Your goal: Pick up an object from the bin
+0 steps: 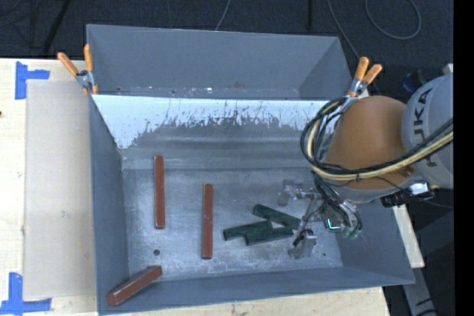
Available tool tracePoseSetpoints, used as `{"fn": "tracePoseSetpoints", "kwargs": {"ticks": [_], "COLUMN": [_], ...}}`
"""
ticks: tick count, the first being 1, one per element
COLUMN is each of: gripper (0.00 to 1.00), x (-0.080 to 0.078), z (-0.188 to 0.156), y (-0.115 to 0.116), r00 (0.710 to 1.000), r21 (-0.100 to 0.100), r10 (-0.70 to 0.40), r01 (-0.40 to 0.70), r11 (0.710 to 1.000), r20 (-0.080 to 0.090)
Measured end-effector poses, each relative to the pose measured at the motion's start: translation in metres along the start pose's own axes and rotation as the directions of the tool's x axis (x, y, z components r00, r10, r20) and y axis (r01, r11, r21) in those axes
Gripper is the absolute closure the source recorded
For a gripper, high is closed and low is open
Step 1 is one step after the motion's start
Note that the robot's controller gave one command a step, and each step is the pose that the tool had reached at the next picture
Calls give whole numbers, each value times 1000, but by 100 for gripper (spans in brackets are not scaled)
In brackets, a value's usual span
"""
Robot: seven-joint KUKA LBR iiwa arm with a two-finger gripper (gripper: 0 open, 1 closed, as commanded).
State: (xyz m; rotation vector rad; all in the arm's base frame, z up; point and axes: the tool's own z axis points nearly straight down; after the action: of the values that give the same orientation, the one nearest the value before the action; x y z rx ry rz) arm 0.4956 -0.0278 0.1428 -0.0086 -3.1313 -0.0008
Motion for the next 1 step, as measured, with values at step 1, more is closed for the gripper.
{"fn": "tracePoseSetpoints", "kwargs": {"ticks": [1], "gripper": [0], "x": [-27], "z": [76], "y": [28], "r00": [1000], "r21": [-1], "r10": [-24], "r01": [24], "r11": [1000], "r20": [8]}}
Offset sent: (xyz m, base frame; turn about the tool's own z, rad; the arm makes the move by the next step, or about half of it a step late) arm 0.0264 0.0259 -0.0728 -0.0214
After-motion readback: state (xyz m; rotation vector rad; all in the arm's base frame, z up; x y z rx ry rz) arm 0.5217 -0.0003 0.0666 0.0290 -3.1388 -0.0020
